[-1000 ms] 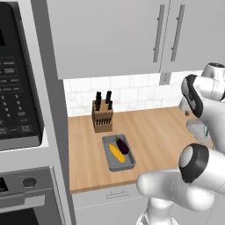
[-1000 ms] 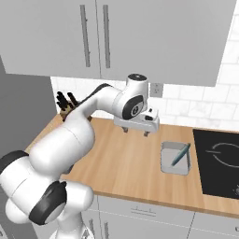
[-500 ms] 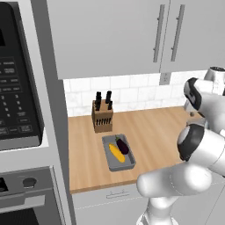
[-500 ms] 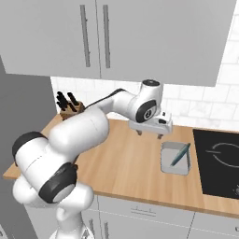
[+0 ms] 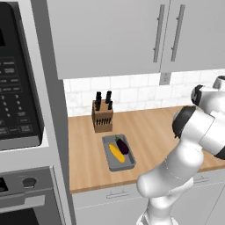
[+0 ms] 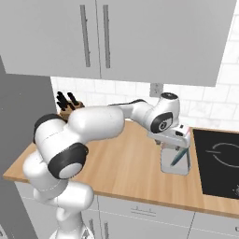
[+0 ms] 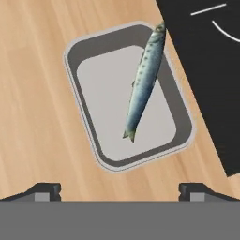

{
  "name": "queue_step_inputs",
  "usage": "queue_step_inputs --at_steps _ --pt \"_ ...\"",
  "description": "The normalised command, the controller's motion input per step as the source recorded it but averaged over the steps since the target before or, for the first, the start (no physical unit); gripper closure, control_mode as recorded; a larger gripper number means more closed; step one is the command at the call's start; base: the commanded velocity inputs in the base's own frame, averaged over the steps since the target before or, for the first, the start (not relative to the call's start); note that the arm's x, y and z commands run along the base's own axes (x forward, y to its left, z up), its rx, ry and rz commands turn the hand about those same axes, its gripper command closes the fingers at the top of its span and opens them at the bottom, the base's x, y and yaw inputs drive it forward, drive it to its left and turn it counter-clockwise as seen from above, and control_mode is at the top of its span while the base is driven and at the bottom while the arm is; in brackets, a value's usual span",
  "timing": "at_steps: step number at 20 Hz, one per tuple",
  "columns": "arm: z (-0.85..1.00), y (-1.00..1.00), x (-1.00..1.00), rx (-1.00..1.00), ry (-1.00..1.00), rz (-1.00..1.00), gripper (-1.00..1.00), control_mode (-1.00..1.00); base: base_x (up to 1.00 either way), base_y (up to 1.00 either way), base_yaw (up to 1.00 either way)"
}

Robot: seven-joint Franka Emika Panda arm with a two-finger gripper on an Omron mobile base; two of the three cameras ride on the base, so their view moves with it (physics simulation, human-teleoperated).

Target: Take the meat container that has the fish and place it on the second highest rack of the freezer. Then take the vegetable container that has the corn and eggplant and place it on the highest rack of the freezer.

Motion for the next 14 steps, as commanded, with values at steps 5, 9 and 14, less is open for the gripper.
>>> queue_step_inputs --at_steps 5,9,14 --pt "-0.07 -0.44 -0.44 0.01 -0.09 -0.09 -1.0 -1.0 0.0 0.0 0.0" --pt "0.0 -0.08 -0.19 0.0 -0.11 -0.01 -1.0 -1.0 0.0 0.0 0.0" --pt "-0.04 0.0 0.0 0.0 -0.06 0.0 -1.0 -1.0 0.0 0.0 0.0"
